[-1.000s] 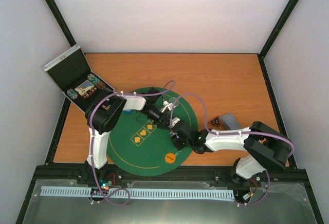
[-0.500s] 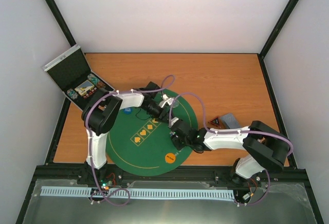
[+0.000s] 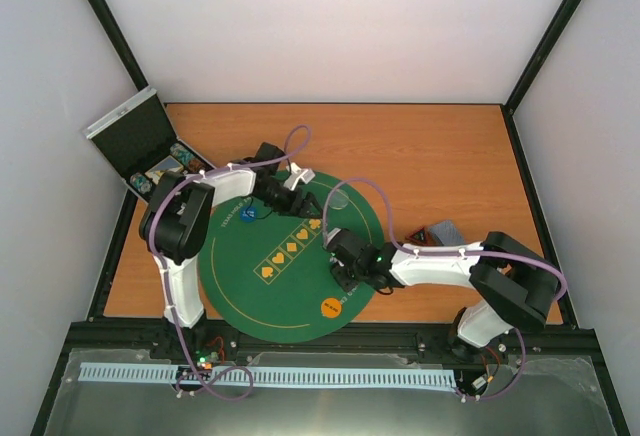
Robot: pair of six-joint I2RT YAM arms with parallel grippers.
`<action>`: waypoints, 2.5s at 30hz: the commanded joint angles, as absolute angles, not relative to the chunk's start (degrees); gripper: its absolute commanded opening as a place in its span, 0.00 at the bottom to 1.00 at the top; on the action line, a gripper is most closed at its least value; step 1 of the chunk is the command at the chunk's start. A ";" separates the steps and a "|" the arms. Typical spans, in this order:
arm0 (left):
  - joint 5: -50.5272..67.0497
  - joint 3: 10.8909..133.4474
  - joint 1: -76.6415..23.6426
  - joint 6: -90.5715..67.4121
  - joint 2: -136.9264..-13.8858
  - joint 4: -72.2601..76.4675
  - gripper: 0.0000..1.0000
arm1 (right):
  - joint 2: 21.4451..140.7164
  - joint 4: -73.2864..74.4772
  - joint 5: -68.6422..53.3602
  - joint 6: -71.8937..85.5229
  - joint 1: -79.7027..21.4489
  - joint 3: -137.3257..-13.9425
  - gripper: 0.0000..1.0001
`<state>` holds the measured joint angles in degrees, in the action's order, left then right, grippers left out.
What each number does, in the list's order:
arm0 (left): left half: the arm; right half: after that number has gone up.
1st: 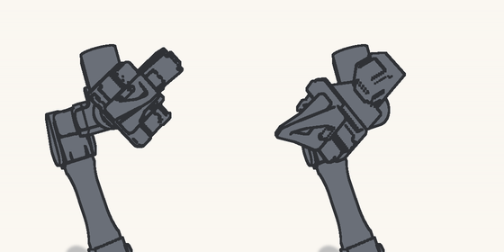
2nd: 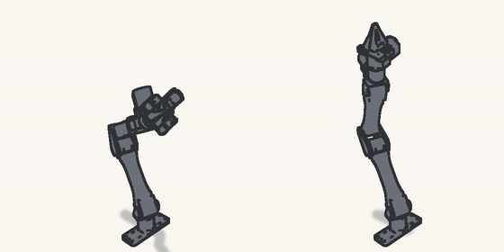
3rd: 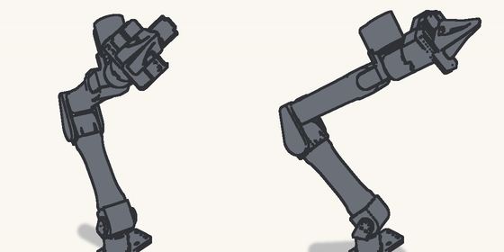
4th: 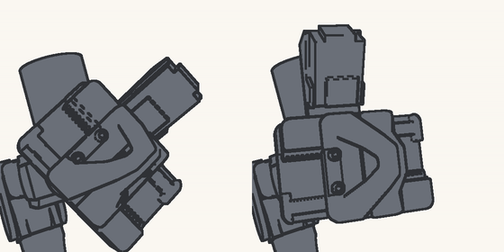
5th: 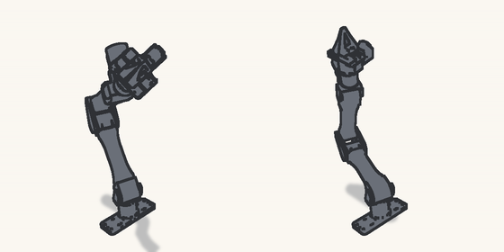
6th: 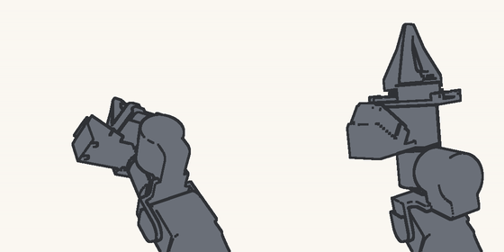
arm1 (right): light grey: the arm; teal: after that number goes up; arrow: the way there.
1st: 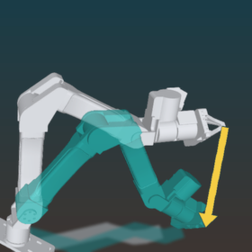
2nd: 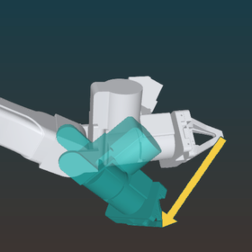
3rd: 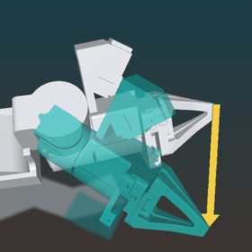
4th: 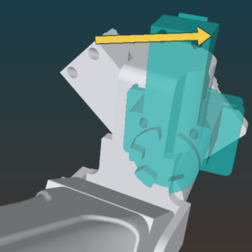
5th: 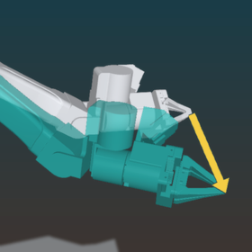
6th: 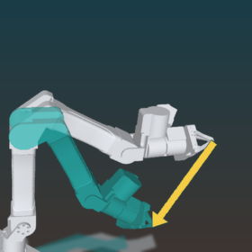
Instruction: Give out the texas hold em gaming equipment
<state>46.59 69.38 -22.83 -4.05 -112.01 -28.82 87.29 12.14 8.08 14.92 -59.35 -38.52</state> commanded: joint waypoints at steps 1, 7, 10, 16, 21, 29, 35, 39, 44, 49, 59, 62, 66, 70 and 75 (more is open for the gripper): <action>45.48 70.47 -21.01 -1.78 -109.34 -30.24 0.83 | 87.72 14.88 6.68 12.55 -59.73 -40.84 0.03; 44.38 70.28 -20.53 -0.71 -107.06 -30.58 0.84 | 89.09 15.29 6.64 10.50 -58.89 -42.78 0.03; 43.22 70.40 -19.86 -0.60 -106.18 -30.74 0.84 | 90.17 15.12 6.34 10.00 -58.89 -43.61 0.03; 42.70 70.00 -16.36 -0.72 -104.18 -30.81 0.85 | 90.92 15.13 7.07 8.70 -58.81 -44.88 0.03; 41.84 69.50 -14.50 -0.45 -102.60 -30.60 0.85 | 91.36 16.47 8.06 8.04 -58.38 -45.97 0.03; 40.73 68.21 -13.71 0.00 -99.89 -29.73 0.87 | 88.01 21.82 7.48 10.08 -58.49 -46.72 0.03; 40.18 68.24 -12.75 0.15 -98.92 -29.71 0.87 | 83.88 22.76 7.65 8.39 -59.25 -46.15 0.03; 40.25 67.86 -10.75 0.29 -97.77 -29.46 0.87 | 84.03 21.94 6.28 6.86 -61.33 -46.72 0.03; 40.25 67.06 -7.06 0.14 -95.73 -29.10 0.88 | 88.92 20.06 4.39 4.90 -66.57 -49.22 0.03; 39.09 65.43 -5.72 0.26 -93.05 -27.95 0.90 | 94.46 18.52 3.23 2.97 -70.66 -52.37 0.03; 39.03 65.21 -5.72 0.27 -91.65 -27.60 0.92 | 99.91 18.54 1.76 -1.33 -76.33 -55.21 0.03; 39.19 65.32 -5.71 0.26 -92.00 -27.69 0.92 | 99.46 17.55 1.06 -1.76 -76.43 -54.43 0.05; 39.20 65.47 -5.71 0.26 -92.32 -27.70 0.92 | 100.44 16.79 2.60 -2.78 -76.42 -53.23 0.11; 39.20 65.40 -5.71 0.34 -92.21 -27.78 0.92 | 101.67 16.73 4.34 -2.90 -76.37 -52.47 0.23; 38.94 65.46 -5.71 0.35 -92.21 -27.69 0.92 | 102.12 17.18 5.71 -3.16 -76.38 -52.03 0.37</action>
<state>39.11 65.19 -5.74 -0.84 -92.64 -28.75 99.88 17.56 2.24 -2.26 -76.18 -53.47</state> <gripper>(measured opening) 0.919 0.427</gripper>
